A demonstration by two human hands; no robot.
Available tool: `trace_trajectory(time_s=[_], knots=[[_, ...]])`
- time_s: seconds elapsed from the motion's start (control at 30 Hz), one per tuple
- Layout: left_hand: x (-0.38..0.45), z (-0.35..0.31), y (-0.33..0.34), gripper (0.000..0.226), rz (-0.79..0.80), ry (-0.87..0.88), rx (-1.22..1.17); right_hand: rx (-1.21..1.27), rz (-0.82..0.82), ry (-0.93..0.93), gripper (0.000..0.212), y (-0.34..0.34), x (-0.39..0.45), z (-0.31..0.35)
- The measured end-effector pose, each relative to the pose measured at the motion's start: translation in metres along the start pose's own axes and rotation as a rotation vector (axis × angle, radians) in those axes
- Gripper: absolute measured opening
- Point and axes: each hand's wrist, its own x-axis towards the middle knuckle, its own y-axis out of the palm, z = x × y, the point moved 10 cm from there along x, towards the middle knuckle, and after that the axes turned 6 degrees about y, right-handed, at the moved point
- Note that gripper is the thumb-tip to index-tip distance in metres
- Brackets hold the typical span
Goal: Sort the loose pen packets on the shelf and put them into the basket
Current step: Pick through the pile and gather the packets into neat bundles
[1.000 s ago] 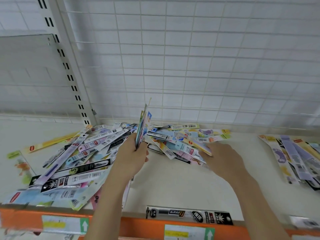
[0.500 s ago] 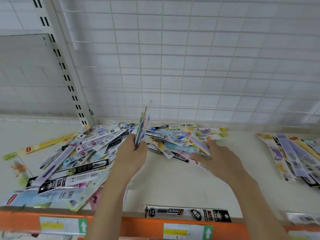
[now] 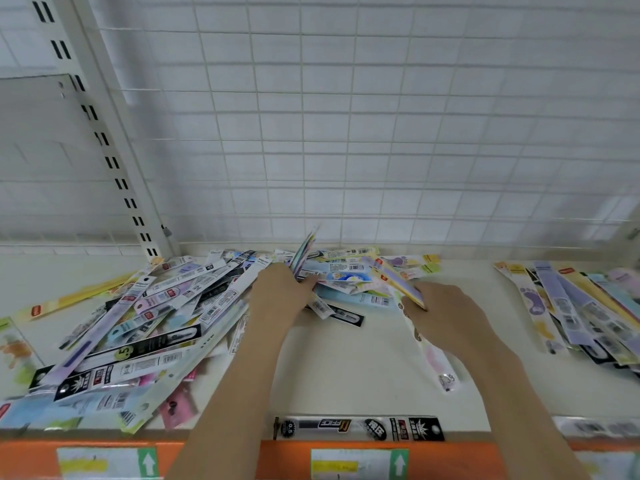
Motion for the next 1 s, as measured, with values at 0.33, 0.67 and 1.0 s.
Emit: trace_trajectory(time_s=[0.33, 0.67, 1.0], knots=[[0.010, 0.007, 0.014, 0.017, 0.127, -0.047, 0.197, 0.087, 0.000, 0.026, 0.018, -0.003, 0.007, -0.008], [-0.023, 0.028, -0.021, 0.013, 0.245, -0.066, -0.091, 0.223, -0.024, -0.064, 0.046, 0.010, 0.028, 0.030], [-0.023, 0.061, -0.063, 0.023, 0.058, -0.094, -0.237, -0.051, 0.023, -0.215, 0.017, 0.024, 0.053, 0.105]])
